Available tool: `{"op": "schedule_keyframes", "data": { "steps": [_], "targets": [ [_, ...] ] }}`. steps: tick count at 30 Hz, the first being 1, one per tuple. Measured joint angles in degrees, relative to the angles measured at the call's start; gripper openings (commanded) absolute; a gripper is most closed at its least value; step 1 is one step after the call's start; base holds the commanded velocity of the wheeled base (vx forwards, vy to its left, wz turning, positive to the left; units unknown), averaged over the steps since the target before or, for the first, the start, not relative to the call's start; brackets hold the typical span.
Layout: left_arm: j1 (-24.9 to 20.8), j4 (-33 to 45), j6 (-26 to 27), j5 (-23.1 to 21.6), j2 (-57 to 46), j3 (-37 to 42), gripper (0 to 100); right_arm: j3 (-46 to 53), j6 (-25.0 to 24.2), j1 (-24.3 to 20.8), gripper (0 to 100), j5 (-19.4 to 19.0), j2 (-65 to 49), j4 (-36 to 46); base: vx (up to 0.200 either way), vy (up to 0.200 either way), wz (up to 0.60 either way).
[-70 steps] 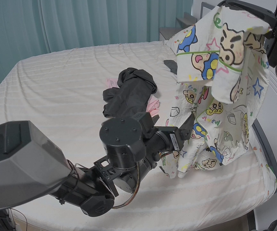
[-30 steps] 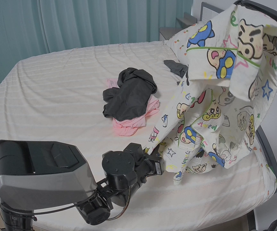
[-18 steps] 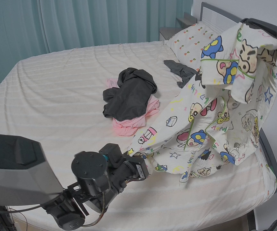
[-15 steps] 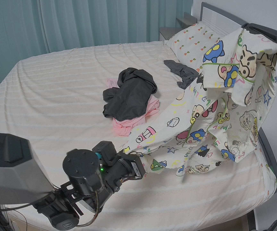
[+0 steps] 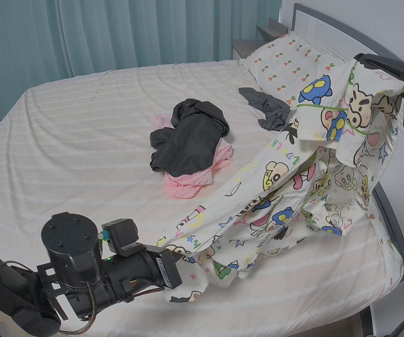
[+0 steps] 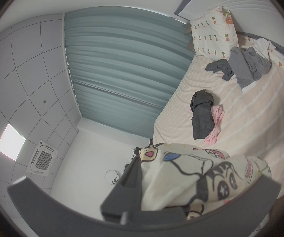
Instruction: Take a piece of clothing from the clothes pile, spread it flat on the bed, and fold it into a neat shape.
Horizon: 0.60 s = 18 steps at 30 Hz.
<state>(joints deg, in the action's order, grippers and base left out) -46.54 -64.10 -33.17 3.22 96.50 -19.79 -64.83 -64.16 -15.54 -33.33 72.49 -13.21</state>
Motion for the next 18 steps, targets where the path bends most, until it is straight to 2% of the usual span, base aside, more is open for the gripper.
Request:
{"op": "schedule_keyframes", "data": {
  "steps": [10,11,18],
  "targets": [
    [0.8,0.8,-0.4,-0.9,0.9,0.5,0,2.7,-0.1,-0.7,0,-5.5,-3.4,0.1,0.0,0.0,0.0],
    [0.8,0.8,-0.4,-0.9,1.6,0.4,100,3.0,-0.1,-1.0,0,-5.7,-3.8,0.0,0.0,0.0,0.0],
    [0.5,0.7,-0.5,-0.9,5.9,-1.2,100,4.1,-0.1,-2.9,0,-6.3,-5.3,0.2,0.0,0.0,0.0]
  ]
}}
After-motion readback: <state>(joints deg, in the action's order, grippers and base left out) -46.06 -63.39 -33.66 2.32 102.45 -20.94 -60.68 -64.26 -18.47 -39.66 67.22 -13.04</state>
